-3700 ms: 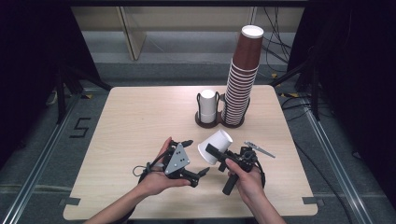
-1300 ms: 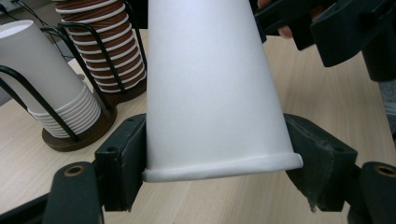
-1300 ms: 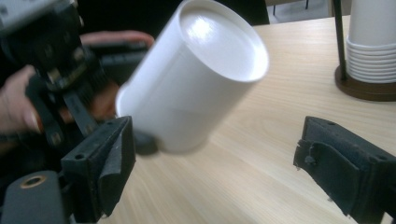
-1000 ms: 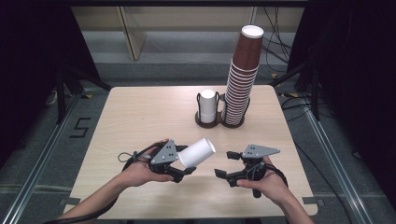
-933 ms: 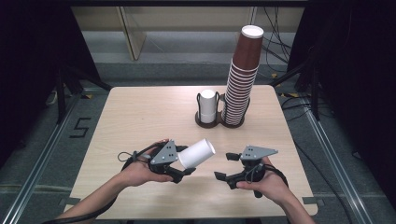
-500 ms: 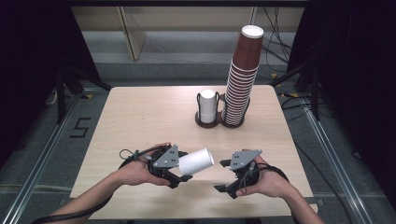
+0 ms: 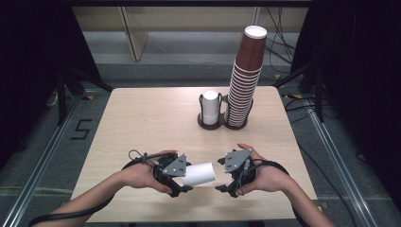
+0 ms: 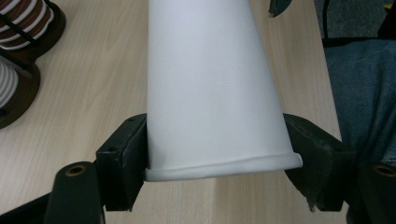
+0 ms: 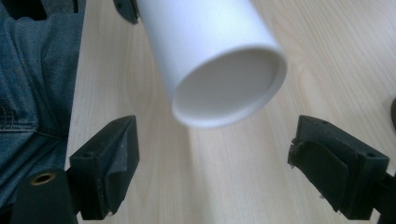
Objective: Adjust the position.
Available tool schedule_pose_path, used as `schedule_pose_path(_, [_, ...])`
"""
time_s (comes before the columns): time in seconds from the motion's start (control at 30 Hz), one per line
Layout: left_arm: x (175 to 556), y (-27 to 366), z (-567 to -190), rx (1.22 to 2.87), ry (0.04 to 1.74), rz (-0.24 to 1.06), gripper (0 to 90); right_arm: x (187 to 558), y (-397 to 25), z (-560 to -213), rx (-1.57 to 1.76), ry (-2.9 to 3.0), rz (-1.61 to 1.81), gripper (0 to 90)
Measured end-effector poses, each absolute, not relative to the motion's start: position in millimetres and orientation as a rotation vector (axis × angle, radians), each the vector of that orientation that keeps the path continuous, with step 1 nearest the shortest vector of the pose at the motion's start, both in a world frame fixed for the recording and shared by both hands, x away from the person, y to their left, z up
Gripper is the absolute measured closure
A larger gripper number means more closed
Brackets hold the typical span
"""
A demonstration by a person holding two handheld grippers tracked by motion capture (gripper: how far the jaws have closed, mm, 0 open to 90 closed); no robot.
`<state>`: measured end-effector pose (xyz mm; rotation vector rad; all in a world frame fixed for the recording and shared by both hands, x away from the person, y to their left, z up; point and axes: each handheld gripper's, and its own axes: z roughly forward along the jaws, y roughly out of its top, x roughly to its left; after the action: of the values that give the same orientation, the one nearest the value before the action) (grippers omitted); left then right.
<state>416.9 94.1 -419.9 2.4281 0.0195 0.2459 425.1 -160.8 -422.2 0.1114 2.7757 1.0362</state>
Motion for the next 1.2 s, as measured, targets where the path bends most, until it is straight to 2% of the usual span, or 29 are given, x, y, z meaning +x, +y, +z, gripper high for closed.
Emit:
schedule_pose_path(0.17, [415.1, 86.3, -421.3, 2.467, -0.028, 0.242, 27.3, 423.7, -142.7, -417.0, 0.032, 2.792, 0.999, 15.7])
schedule_pose_path(0.2, [415.1, 86.3, -421.3, 2.467, -0.028, 0.242, 27.4, 414.4, -140.8, -416.3, 0.184, 2.835, 0.961, 15.7])
schedule_pose_path(0.23, [414.1, 85.0, -422.2, 2.479, -0.038, 0.243, 27.5, 421.3, -137.6, -417.2, 0.034, 2.810, 0.981, 15.7])
schedule_pose_path(0.5, [413.1, 81.2, -423.3, 2.517, -0.078, 0.247, 27.7, 424.4, -120.3, -421.8, -0.104, 2.828, 0.918, 20.4])
schedule_pose_path(0.53, [412.9, 80.7, -423.1, 2.518, -0.081, 0.248, 27.9, 420.1, -120.3, -422.5, -0.016, 2.864, 0.915, 21.0])
schedule_pose_path(0.63, [412.1, 79.2, -422.5, 2.528, -0.094, 0.250, 28.1, 425.4, -117.1, -423.4, -0.146, 2.824, 0.937, 22.8])
schedule_pose_path(0.7, [411.8, 78.4, -422.0, 2.532, -0.100, 0.247, 28.2, 421.1, -117.8, -425.3, -0.059, 2.864, 0.938, 23.8])
schedule_pose_path(1.0, [410.4, 74.9, -421.5, 2.547, -0.133, 0.243, 28.6, 421.3, -118.1, -426.5, -0.139, 2.854, 0.941, 29.1])
schedule_pose_path(1.1, [409.8, 73.3, -420.6, 2.548, -0.135, 0.241, 28.6, 418.0, -118.4, -429.0, -0.073, 2.878, 0.941, 29.8])
schedule_pose_path(1.2, [409.4, 72.2, -420.5, 2.553, -0.135, 0.243, 28.6, 419.6, -117.6, -428.9, -0.137, 2.856, 0.934, 33.9])
